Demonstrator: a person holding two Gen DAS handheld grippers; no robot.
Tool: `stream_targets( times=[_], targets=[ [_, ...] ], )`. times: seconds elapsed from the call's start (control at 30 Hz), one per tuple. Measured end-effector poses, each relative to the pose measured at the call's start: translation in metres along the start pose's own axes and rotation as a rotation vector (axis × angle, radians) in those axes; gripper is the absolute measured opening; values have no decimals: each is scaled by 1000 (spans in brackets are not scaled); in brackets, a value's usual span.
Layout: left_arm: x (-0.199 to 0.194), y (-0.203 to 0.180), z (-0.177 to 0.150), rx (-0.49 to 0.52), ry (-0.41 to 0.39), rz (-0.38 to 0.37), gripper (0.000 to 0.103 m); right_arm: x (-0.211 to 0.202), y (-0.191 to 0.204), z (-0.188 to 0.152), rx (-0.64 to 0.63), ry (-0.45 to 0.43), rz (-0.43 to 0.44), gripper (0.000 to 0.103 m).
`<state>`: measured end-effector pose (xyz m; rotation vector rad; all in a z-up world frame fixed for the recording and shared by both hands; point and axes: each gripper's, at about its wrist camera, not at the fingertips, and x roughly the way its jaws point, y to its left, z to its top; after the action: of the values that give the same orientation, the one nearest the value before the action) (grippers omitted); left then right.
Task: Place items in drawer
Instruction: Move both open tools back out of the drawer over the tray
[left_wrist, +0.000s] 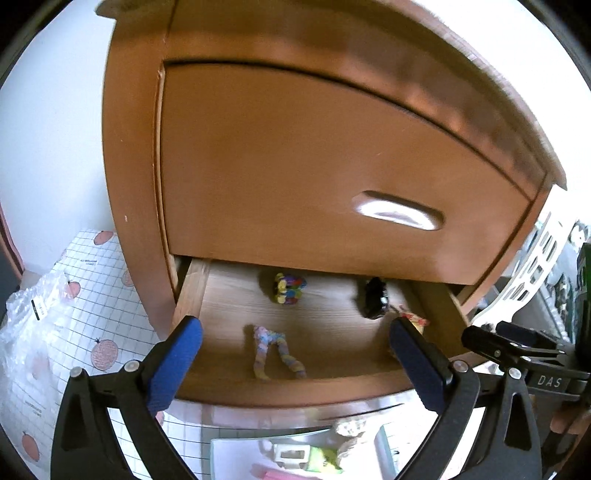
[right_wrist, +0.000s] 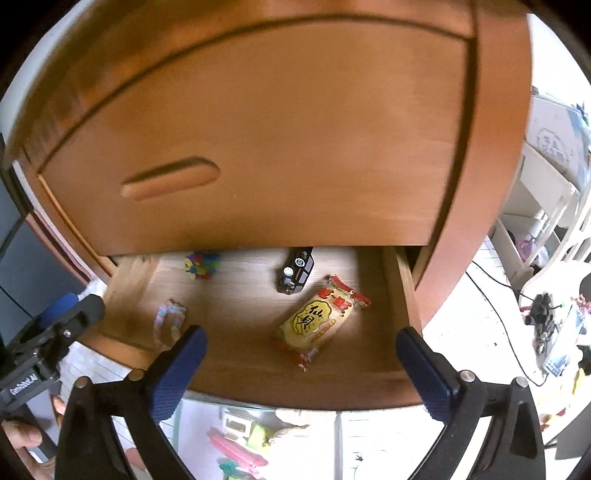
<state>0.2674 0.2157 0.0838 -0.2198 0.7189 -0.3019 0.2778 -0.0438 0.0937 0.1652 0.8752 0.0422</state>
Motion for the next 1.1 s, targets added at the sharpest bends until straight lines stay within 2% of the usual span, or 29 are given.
stream_targets(
  times=[0.2, 0.37, 0.53, 0.63, 0.73, 0.83, 0.93, 1.1],
  targets=[
    [-23, -10, -17, 6, -32, -6, 101, -32, -2, -19, 17, -68, 44, 103],
    [-43, -19, -38, 34, -60, -30, 101, -56, 1, -50, 14, -130, 51, 103],
    [-58, -23, -63, 46, -71, -79, 101, -61, -2, -86, 33, -144, 16, 103],
    [-59, -24, -80, 71, -48, -88, 101, -59, -4, -106, 46, -147, 39, 103],
    [-54, -21, -95, 77, -10, -75, 101, -50, -3, -124, 59, -111, 37, 103],
    [-43, -13, -112, 61, 45, -96, 101, -39, 0, -140, 65, -66, 26, 103],
    [-32, -7, -125, 60, 89, -75, 101, -23, 6, -155, 43, -10, 11, 103],
    [-8, 13, -148, 6, 179, -54, 101, 3, 13, -178, 50, 93, 7, 103]
  ],
)
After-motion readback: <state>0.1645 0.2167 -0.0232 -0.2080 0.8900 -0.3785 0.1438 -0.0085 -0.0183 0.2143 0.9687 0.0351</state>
